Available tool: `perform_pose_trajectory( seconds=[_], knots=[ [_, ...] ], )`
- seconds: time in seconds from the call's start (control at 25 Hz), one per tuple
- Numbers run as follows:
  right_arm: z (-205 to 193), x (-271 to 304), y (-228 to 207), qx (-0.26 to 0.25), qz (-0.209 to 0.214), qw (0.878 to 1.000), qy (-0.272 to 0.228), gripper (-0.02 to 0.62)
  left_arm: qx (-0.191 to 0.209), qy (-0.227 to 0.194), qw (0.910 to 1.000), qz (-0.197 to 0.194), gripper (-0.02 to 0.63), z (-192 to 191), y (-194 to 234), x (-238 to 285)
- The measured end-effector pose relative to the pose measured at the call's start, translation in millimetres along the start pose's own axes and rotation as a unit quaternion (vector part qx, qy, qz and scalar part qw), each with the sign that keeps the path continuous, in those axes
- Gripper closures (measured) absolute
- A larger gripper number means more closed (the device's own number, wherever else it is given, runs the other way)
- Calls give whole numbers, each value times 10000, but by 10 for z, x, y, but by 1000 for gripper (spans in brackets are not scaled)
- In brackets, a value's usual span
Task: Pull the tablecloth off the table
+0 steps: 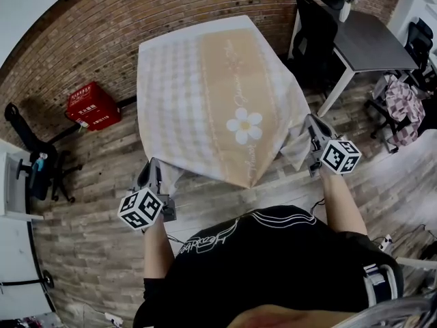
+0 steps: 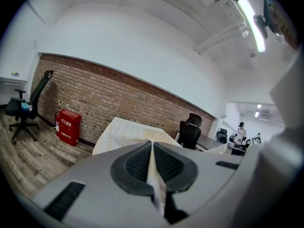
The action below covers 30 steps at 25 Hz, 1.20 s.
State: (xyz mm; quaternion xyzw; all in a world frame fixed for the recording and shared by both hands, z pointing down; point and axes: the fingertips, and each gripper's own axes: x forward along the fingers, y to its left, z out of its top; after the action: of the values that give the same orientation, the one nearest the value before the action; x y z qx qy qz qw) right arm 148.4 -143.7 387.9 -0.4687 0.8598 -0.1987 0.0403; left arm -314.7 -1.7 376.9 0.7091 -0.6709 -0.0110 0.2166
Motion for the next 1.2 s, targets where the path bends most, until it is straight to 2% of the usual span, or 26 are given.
perform_pose_trajectory(
  seconds=[0.68,1.2],
  knots=[
    [-290,-602,414,156,-289,9991,-255,597,123,119,9991,-384,600,-259,45,-609],
    [-342,-955,523,255,-389,9981,-398,597,187,78,9982,-562,600,-316,-57,-884]
  ],
)
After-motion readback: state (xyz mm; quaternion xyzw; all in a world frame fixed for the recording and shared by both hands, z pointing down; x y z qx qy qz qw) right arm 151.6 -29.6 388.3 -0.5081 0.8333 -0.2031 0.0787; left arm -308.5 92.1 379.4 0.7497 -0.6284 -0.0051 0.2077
